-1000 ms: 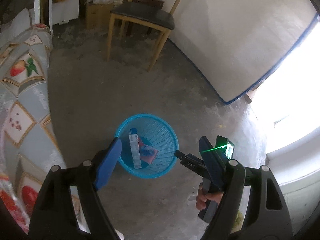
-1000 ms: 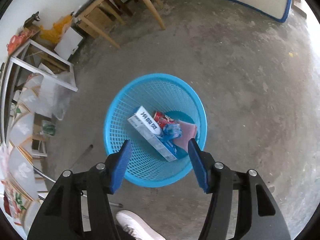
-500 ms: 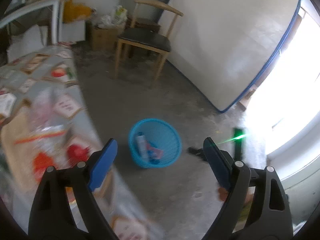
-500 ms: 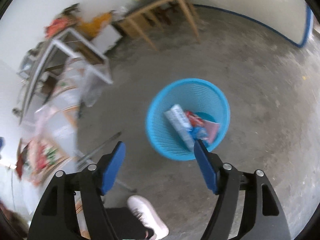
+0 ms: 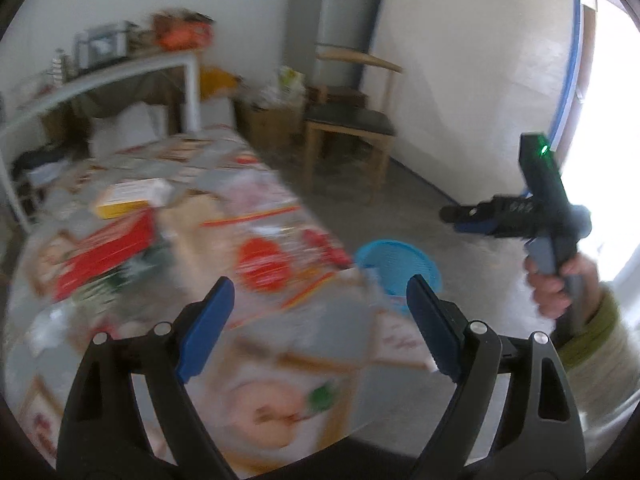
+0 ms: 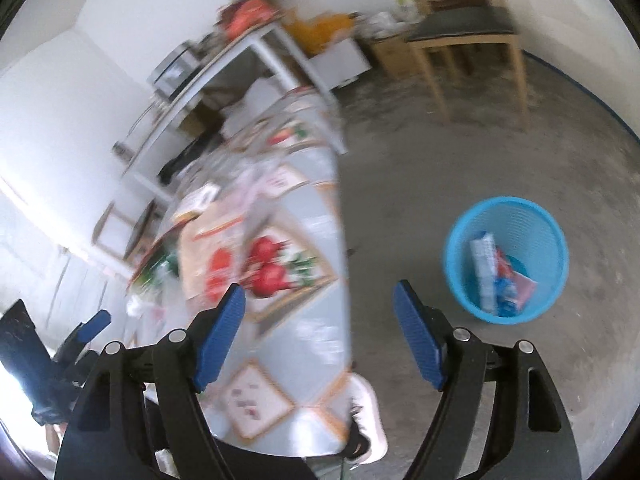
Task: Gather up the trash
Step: 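Move both grippers back from the basket toward the table, then grasp the clear plastic container rim with the left gripper while the right grasps the red-print clear bag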
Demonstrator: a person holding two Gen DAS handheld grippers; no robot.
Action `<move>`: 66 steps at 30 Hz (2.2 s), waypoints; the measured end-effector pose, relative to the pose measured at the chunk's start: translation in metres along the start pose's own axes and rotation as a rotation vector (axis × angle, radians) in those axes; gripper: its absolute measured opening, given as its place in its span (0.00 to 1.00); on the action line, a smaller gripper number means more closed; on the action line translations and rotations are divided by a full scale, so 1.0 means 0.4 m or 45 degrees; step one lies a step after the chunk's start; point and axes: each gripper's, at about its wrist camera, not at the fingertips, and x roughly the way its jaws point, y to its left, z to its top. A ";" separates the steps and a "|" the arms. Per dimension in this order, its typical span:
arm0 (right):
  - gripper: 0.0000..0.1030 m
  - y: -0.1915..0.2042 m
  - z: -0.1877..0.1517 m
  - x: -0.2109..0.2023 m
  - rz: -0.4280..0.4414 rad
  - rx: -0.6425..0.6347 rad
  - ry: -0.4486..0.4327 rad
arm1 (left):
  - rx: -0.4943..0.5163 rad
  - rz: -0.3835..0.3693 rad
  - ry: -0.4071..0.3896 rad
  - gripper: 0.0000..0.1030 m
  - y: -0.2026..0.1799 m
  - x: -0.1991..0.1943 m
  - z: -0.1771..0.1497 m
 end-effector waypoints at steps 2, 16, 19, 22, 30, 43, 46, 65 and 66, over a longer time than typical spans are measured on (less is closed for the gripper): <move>0.72 0.057 0.001 0.023 0.028 -0.043 0.029 | -0.087 0.057 -0.031 0.81 0.056 -0.023 -0.027; 0.72 0.345 -0.032 0.221 0.122 -0.255 0.202 | -0.818 0.140 0.180 0.46 0.406 0.124 -0.139; 0.72 0.347 -0.028 0.225 0.080 -0.262 0.192 | -0.850 0.124 0.208 0.34 0.411 0.143 -0.149; 0.72 0.330 -0.014 0.232 0.030 -0.240 0.176 | -0.875 0.093 0.214 0.27 0.416 0.155 -0.162; 0.72 0.214 0.026 0.287 -0.025 -0.047 0.212 | -0.868 0.040 0.213 0.09 0.396 0.113 -0.190; 0.58 0.147 0.027 0.332 0.088 0.184 0.287 | -0.874 0.057 0.196 0.05 0.387 0.051 -0.226; 0.53 0.155 0.018 0.332 0.091 0.183 0.305 | -0.873 0.057 0.195 0.05 0.388 0.054 -0.218; 0.06 0.167 -0.032 0.346 0.091 0.189 0.409 | -0.893 0.058 0.195 0.05 0.385 0.048 -0.218; 0.05 0.166 -0.034 0.341 0.098 0.194 0.407 | -0.893 0.058 0.195 0.05 0.384 0.047 -0.218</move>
